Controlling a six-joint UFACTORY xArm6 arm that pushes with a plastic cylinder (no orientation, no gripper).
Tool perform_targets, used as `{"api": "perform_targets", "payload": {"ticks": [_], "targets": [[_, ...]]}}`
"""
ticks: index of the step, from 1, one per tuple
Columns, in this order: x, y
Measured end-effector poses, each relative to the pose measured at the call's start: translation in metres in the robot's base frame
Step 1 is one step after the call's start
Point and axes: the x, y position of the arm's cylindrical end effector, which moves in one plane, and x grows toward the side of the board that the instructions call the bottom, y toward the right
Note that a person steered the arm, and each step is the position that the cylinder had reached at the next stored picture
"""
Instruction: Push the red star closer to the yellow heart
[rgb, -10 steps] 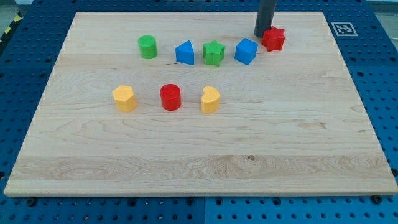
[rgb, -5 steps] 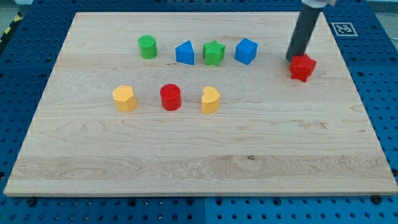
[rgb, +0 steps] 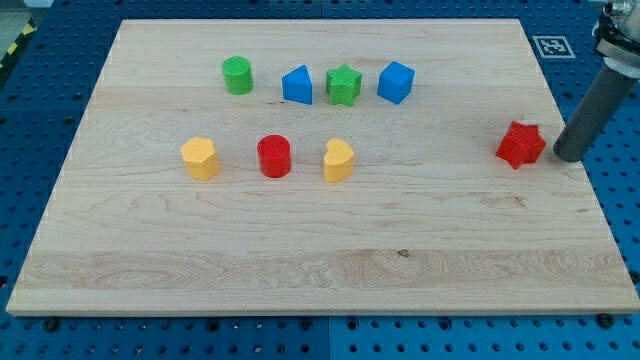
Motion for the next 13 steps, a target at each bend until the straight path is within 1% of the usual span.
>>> {"api": "perform_targets", "payload": {"ticks": [2,3,5,7,8,9,11,13], "targets": [[-0.005,-0.034],[-0.006,-0.035],[-0.031,-0.035],[-0.031,-0.038],[-0.031,-0.049],[-0.027,-0.058],[-0.001,-0.061],[-0.003,-0.086]]}}
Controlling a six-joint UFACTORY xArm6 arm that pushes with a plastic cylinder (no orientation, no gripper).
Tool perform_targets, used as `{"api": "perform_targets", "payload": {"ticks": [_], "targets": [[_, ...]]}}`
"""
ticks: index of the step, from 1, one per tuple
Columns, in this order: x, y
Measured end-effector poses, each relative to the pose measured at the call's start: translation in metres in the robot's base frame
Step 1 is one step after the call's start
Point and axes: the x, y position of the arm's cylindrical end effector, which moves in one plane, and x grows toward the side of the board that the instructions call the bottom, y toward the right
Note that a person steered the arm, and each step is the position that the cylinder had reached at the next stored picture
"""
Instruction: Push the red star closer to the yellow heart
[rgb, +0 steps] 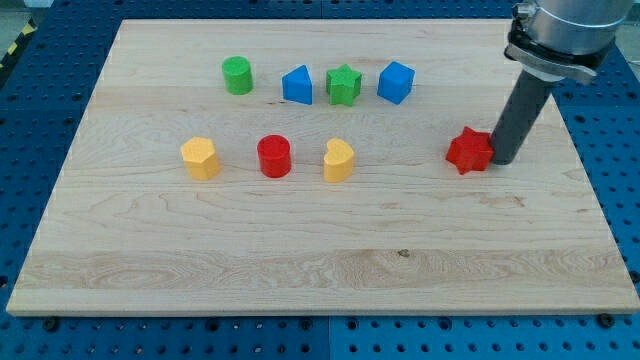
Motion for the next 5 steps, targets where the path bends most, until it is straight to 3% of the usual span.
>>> {"api": "perform_targets", "payload": {"ticks": [2,5], "targets": [[-0.024,-0.031],[-0.029,-0.040]]}}
